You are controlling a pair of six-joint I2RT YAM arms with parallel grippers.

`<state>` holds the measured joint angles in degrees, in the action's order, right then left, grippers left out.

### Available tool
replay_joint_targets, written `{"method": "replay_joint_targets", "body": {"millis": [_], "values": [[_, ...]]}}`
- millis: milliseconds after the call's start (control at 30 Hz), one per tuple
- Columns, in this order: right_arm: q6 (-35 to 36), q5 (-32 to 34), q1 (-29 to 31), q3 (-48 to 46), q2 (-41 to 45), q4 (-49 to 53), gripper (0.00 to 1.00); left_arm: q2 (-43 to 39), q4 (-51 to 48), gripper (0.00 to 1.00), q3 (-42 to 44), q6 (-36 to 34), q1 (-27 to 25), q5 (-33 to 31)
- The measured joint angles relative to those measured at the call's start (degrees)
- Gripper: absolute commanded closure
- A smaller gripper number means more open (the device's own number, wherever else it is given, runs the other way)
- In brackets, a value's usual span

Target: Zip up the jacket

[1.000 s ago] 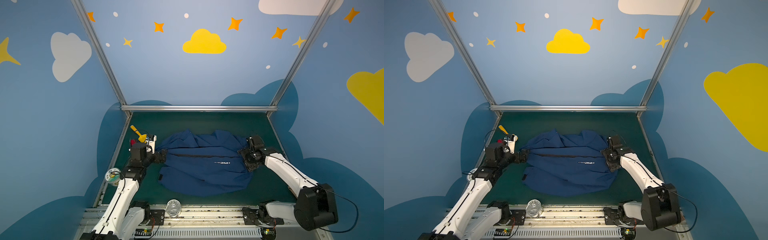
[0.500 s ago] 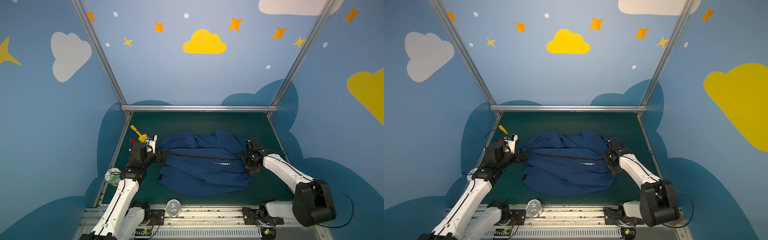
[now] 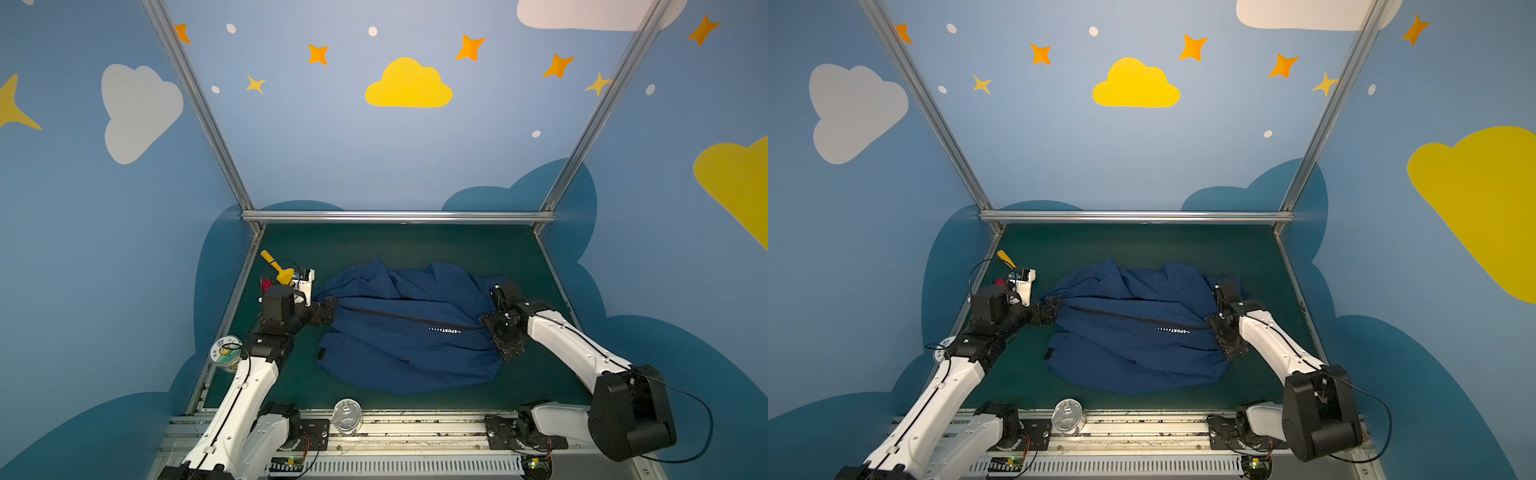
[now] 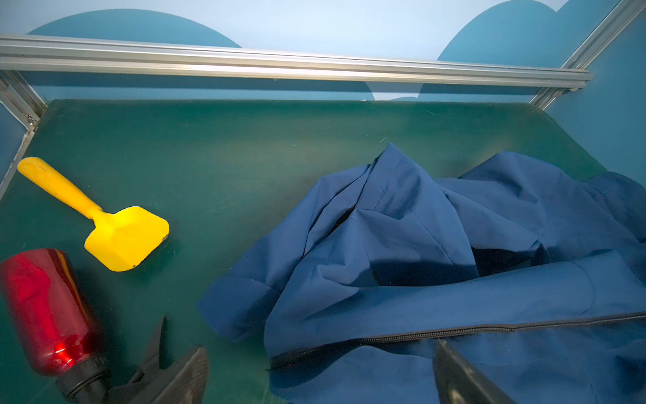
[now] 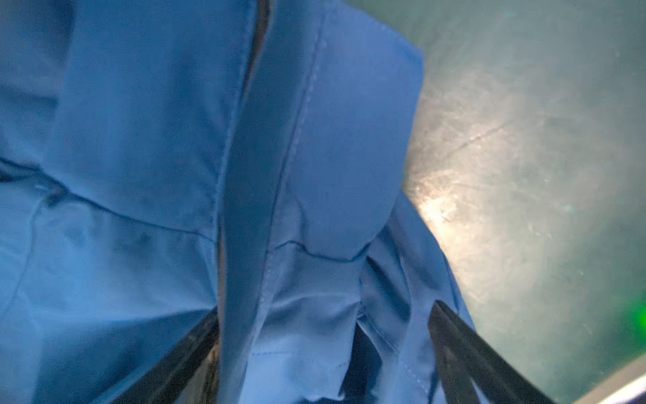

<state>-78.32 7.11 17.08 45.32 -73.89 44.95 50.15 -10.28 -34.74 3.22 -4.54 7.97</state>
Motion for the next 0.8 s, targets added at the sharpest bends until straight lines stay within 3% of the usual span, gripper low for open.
{"method": "replay_joint_targets", "body": {"millis": [200,500,800], "values": [[-0.13,0.79,0.2,-2.62,2.58,-1.01,0.12,0.0,0.37,0.01,0.11,0.48,-0.02,0.17],[0.17,-1.68,-1.97,-4.57,-4.68,-3.17,0.11,-0.02,0.5,0.01,0.37,0.85,-0.02,0.17],[5.51,7.89,-0.46,3.37,12.44,2.75,0.11,-0.09,1.18,0.01,1.57,1.57,-0.02,-0.79]]}}
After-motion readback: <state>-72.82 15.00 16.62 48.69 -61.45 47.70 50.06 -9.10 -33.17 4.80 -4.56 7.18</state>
